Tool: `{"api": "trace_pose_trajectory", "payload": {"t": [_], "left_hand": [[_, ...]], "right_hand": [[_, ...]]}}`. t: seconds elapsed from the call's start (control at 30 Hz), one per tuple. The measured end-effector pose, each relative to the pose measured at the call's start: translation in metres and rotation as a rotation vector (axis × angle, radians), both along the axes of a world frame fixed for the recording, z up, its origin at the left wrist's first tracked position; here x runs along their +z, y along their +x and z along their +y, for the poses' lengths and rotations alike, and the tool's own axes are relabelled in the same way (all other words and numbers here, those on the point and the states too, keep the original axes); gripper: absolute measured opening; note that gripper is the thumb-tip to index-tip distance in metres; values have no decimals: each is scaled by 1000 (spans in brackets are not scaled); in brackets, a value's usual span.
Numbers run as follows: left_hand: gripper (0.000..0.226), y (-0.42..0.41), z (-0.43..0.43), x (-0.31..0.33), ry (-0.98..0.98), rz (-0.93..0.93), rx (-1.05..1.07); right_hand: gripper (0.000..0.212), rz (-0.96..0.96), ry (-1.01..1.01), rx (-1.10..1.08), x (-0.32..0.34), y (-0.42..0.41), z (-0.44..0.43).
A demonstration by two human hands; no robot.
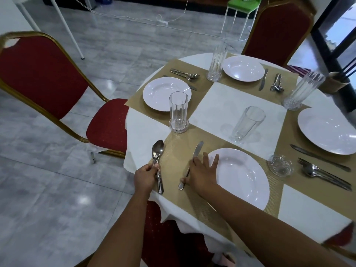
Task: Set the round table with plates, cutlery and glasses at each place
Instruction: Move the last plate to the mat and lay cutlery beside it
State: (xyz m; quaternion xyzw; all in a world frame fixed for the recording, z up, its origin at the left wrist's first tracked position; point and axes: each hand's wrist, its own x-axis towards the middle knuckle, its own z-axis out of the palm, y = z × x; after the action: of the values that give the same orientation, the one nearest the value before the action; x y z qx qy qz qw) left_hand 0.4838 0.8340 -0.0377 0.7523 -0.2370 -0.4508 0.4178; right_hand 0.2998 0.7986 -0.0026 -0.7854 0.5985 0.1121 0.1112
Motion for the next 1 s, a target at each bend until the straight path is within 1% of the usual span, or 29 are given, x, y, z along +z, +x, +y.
{"api": "trace_pose_trajectory", "payload": {"t": [0.07, 0.17, 0.27, 0.5, 0.67, 0.8, 1.0], "left_hand": [[8, -2, 0, 2, -1, -9, 4], [17, -3, 1, 5, -3, -25, 3], [13, -2, 1, 4, -3, -36, -3], [18, -2, 2, 3, -3, -15, 13], [16, -3, 3, 5, -9, 0, 11], [9, -4, 3, 5, -13, -8, 6], [7, -3, 2, 4, -4, -7, 6]], "right_hand": [[81, 9, 13, 6, 0, -5, 0], [83, -1, 20, 1, 0, -6, 1], [83, 2, 4, -8, -1, -7, 4], [82, 2, 2, -16, -1, -12, 8], [80, 76, -15, 11, 3, -11, 4], [78, 130, -8, 9, 4, -13, 2], [80, 96, -5, 10, 3, -14, 1]]}}
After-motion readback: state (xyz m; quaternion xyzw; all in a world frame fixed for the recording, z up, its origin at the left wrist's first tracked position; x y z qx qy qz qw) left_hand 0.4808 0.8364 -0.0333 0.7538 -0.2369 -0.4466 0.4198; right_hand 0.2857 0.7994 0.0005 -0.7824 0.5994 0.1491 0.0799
